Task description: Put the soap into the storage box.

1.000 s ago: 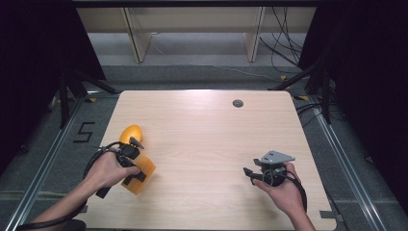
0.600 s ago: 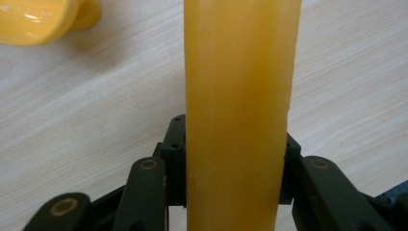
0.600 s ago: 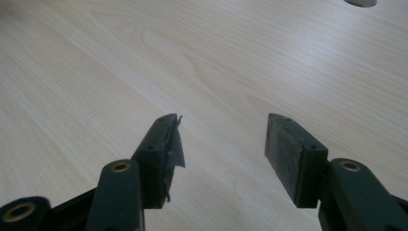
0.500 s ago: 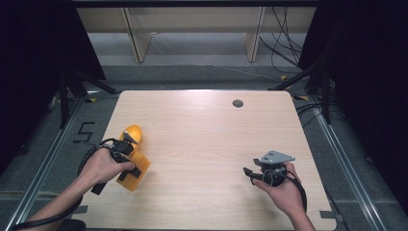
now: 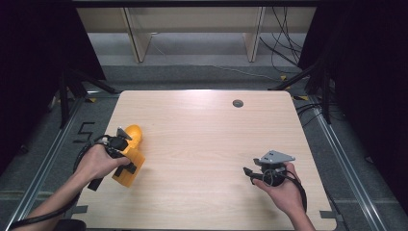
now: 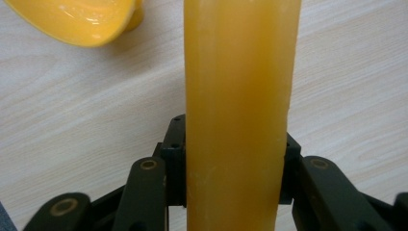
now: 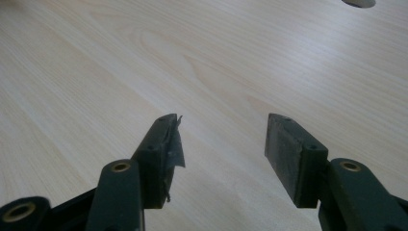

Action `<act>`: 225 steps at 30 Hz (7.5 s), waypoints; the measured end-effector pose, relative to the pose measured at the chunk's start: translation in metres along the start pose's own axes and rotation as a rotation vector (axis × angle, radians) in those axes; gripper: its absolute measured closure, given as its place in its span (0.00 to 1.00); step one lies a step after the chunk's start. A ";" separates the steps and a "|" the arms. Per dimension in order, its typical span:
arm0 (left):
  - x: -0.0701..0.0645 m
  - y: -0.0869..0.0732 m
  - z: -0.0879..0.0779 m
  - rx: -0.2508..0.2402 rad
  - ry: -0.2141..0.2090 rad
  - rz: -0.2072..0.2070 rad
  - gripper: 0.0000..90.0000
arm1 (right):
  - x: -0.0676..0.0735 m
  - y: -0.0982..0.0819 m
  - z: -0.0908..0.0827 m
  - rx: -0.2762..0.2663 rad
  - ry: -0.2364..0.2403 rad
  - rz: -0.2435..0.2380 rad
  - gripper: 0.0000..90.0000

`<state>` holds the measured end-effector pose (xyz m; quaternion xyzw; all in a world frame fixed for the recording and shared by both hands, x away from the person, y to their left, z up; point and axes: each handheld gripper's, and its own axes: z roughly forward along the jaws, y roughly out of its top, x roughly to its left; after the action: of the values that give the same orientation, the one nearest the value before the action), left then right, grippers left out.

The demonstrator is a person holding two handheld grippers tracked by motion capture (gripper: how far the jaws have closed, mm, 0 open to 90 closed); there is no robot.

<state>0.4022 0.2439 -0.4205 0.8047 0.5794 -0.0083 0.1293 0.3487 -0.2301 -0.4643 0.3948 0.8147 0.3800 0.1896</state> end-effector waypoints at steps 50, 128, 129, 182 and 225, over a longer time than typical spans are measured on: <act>0.027 0.015 -0.014 0.012 -0.004 -0.090 0.67 | 0.000 0.000 0.000 -0.005 0.000 0.001 0.52; 0.048 0.054 -0.046 -0.026 0.045 -0.083 0.67 | 0.002 0.000 -0.001 0.005 0.011 0.019 0.52; 0.049 0.055 -0.044 -0.049 0.050 -0.082 0.67 | 0.002 0.000 -0.001 0.005 0.013 0.022 0.52; 0.060 0.090 -0.030 -0.053 0.068 -0.117 0.67 | 0.000 0.000 0.001 0.000 0.015 0.000 0.52; 0.063 0.106 0.006 0.002 0.100 -0.198 0.67 | 0.001 -0.001 0.001 0.003 0.019 -0.004 0.52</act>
<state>0.5223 0.2703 -0.4152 0.7431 0.6617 0.0185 0.0981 0.3482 -0.2293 -0.4651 0.3897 0.8179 0.3822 0.1819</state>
